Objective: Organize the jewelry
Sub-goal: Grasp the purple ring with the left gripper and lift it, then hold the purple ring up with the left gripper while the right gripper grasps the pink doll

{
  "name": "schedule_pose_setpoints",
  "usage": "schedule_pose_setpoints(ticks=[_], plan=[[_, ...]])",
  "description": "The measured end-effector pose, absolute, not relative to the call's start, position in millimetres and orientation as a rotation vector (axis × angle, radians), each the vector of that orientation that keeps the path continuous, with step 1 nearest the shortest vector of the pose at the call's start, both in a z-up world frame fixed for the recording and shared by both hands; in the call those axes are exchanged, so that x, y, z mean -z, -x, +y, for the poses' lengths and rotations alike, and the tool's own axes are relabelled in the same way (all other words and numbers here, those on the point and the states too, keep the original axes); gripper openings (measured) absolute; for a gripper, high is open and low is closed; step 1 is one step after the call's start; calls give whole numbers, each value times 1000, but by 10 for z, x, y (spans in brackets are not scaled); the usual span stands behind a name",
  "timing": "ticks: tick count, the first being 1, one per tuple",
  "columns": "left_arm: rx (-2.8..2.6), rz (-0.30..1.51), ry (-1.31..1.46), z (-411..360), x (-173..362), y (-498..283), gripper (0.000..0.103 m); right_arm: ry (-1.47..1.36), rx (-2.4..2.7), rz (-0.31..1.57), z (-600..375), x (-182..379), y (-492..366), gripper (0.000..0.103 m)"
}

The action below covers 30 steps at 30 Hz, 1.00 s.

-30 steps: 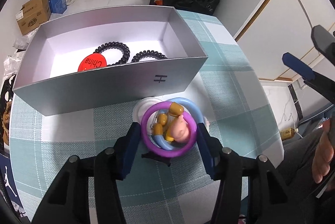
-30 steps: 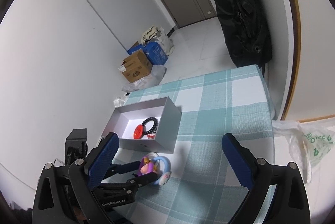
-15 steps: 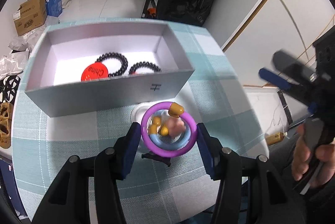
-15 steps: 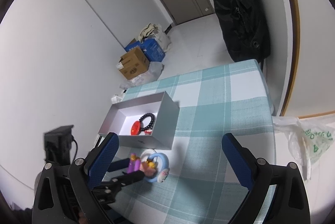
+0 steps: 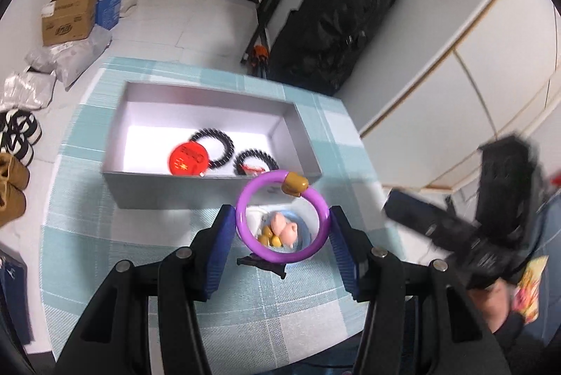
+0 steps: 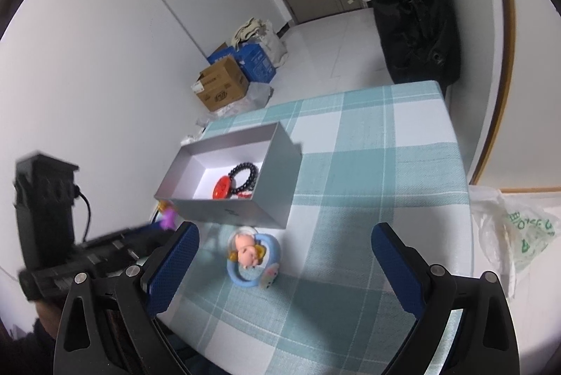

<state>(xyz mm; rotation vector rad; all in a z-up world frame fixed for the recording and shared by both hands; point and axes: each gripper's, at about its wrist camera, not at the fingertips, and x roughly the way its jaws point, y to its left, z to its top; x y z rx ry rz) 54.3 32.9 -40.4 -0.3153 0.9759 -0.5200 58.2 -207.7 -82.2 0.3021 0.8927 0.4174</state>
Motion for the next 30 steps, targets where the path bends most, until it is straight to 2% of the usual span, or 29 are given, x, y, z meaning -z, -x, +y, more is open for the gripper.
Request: schedule_pose_setpoints(ticks=[5, 10, 17, 19, 23, 25, 30], plan=[[465, 941, 358, 535, 294, -531, 48, -211, -444, 918, -1854, 890, -567, 98], [439, 913, 368, 648, 225, -496, 48, -119, -477, 942, -1603, 973, -557, 86], [441, 895, 401, 809, 184, -459, 48, -43, -492, 955, -1372, 1047, -559, 85], [436, 895, 406, 849, 190, -450, 48, -26, -497, 963, -1311, 1073, -569, 73], [417, 889, 392, 895, 181, -430, 48, 11, -490, 976, -1204, 1131, -595, 68], [406, 884, 373, 898, 171, -417, 48, 32, -485, 978, -1154, 1152, -603, 59], [402, 885, 364, 930, 184, -404, 48, 71, -477, 979, -1053, 1195, -614, 47]])
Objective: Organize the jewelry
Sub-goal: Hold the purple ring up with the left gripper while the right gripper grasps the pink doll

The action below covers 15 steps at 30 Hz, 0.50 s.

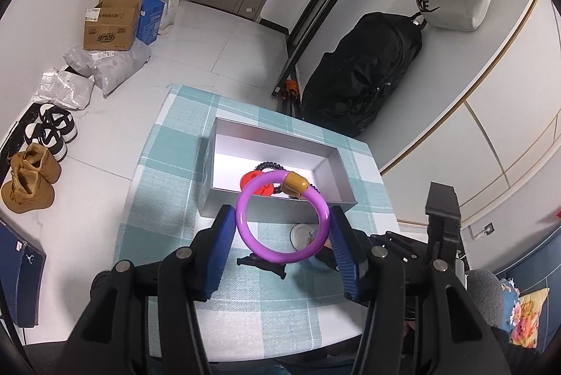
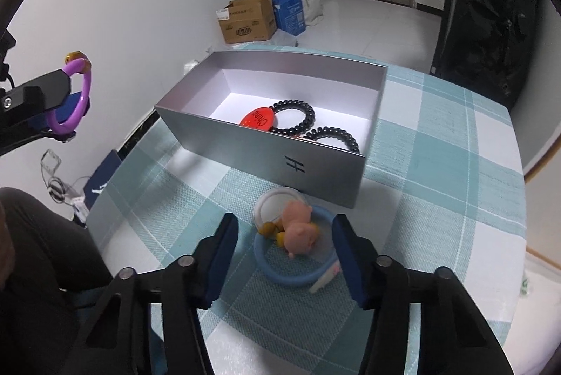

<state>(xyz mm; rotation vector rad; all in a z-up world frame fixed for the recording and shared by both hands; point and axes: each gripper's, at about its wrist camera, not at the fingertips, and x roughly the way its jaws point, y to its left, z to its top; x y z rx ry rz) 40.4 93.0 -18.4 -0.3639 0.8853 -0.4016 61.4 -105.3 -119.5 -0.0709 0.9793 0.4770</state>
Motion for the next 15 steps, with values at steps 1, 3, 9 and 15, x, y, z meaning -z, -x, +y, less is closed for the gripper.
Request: schedule_pose_setpoints(ticks=[1, 3, 9, 15], plan=[[402, 886, 365, 937, 183, -405, 48, 81, -468, 984, -1037, 1212, -620, 43], [401, 883, 370, 950, 179, -402, 48, 85, -462, 1000, -1027, 1248, -637, 38], [403, 886, 374, 960, 181, -402, 48, 113, -445, 1000, -1016, 1279, -642, 27], [401, 887, 370, 959, 191, -408, 48, 116, -445, 994, -1026, 1267, -644, 20]])
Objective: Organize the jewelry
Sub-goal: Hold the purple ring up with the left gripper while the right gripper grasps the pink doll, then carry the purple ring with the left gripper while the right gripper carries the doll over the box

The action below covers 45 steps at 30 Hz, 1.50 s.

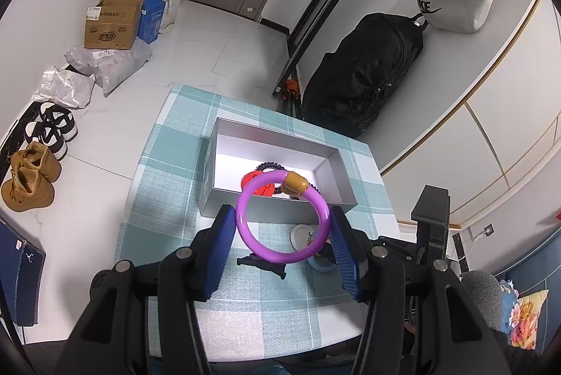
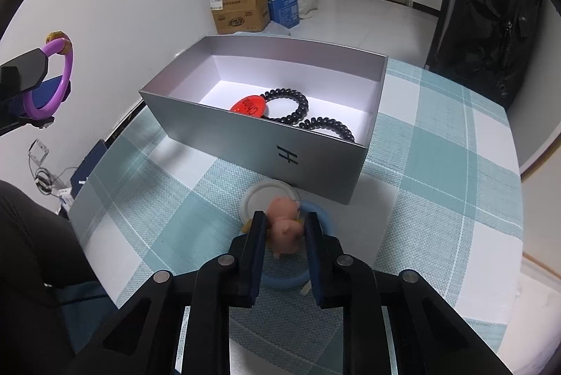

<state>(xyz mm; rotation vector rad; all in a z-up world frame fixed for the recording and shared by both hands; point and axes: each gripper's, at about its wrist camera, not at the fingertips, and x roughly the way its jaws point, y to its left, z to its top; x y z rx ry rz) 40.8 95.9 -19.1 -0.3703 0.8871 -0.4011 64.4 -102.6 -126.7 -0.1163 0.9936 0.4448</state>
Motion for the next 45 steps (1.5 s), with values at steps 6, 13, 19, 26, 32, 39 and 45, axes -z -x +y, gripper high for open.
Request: schedule_pose_setpoints(ticks=[6, 13, 19, 26, 32, 39, 45], plan=[[393, 890, 375, 987, 206, -410, 48, 108, -448, 973, -1046, 1219, -635, 20], [390, 884, 382, 968, 195, -431, 48, 46, -474, 946, -1096, 1105, -630, 20], [390, 886, 379, 941, 211, -473, 48, -25, -517, 901, -1120, 940, -608, 20], [394, 887, 387, 888, 220, -544, 48, -98, -550, 858, -1161, 769, -636, 20], [393, 896, 416, 846, 243, -637, 48, -148, -569, 837, -1215, 691, -719, 20], [372, 908, 407, 767, 265, -770, 48, -198, -592, 835, -1236, 642, -879, 20], [377, 920, 387, 650, 286, -920, 48, -234, -606, 824, -1256, 587, -1034, 20]])
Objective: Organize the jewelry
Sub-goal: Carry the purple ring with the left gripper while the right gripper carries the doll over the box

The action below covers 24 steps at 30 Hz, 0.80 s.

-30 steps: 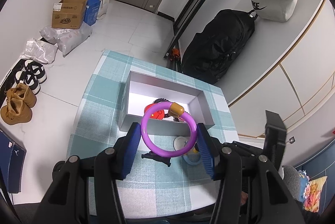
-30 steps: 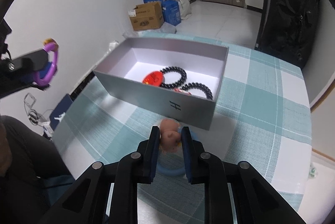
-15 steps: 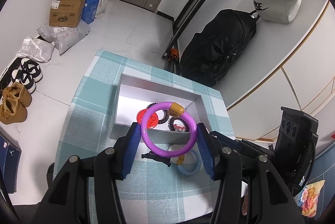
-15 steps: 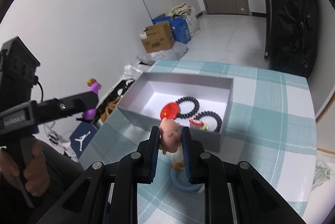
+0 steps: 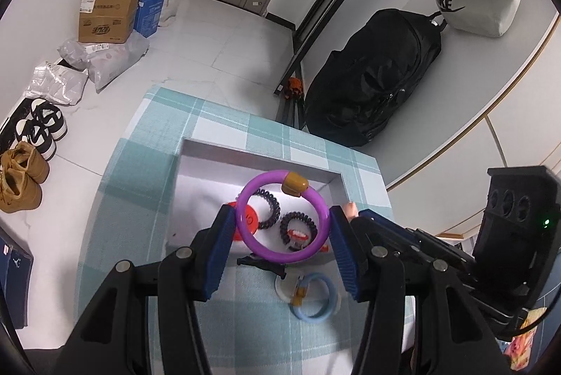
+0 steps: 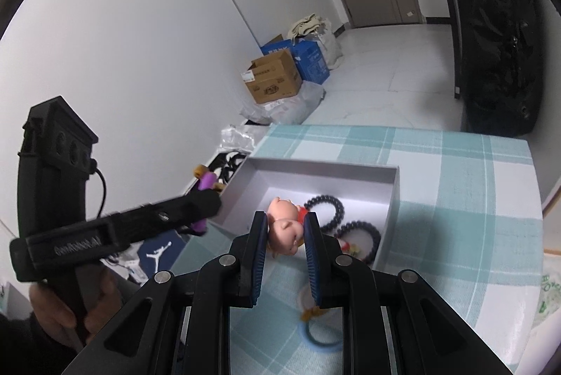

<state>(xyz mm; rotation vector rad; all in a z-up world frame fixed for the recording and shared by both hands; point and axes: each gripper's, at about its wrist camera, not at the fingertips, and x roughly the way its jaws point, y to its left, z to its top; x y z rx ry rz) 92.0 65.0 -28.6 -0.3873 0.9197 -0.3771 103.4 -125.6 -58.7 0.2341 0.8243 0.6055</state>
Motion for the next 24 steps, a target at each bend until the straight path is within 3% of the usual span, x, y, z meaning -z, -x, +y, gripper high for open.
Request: schedule_pose_setpoints(ticks=[24], plan=[[362, 1024, 408, 491, 514, -1291, 48, -330, -573, 900, -1467, 824, -1445, 20]])
